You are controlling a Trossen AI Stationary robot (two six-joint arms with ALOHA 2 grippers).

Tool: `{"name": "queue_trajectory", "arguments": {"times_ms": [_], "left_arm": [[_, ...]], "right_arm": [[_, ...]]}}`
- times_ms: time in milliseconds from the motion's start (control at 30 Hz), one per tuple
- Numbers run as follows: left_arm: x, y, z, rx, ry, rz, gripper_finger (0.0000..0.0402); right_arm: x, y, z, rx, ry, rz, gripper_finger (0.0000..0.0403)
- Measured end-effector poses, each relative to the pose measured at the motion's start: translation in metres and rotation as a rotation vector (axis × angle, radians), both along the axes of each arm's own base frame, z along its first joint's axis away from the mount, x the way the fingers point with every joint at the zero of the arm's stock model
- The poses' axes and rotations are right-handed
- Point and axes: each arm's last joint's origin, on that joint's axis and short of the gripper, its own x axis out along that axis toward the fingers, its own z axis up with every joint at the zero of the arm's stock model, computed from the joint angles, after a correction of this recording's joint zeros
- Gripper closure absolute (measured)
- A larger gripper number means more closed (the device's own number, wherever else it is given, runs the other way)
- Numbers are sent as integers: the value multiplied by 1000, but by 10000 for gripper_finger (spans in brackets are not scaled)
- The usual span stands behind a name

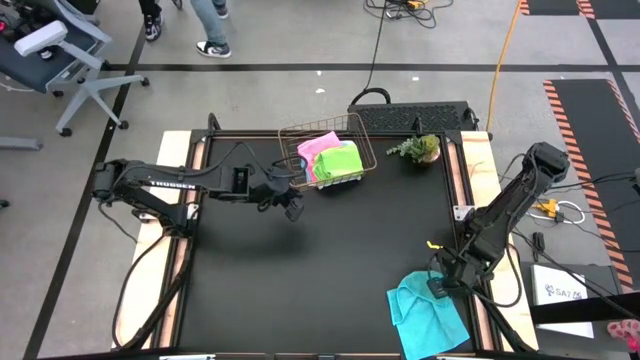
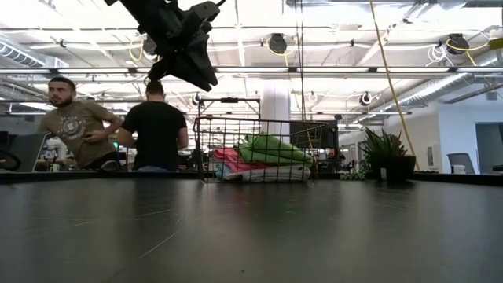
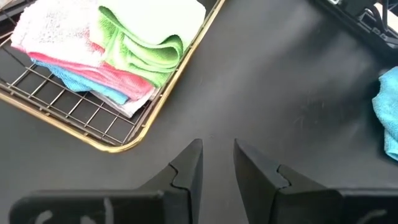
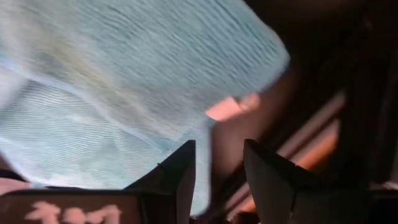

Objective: Fold microfiber towels
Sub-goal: Fold the blue microfiber cloth

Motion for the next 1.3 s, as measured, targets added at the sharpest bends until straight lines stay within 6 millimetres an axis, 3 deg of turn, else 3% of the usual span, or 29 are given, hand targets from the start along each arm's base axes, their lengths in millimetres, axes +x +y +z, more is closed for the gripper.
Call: {"name": "queue_trajectory", "arguments": {"times_ms": [300,600,933,1300], "left_arm": [[0,0,0,8,3,-10,311],[0,0,0,7,3,-9,311],[0,1,0,4,1,-2,311],[0,1,0,-1,-3,18,311]], "right_arm": [[-2,2,-1,-66,-57,-96,275],[-7,-5,-31,-8,-79,-106,275],[-8,-5,-38,46,-100,-103,280],[-8,-8,-39,5,-125,-117,395]]}}
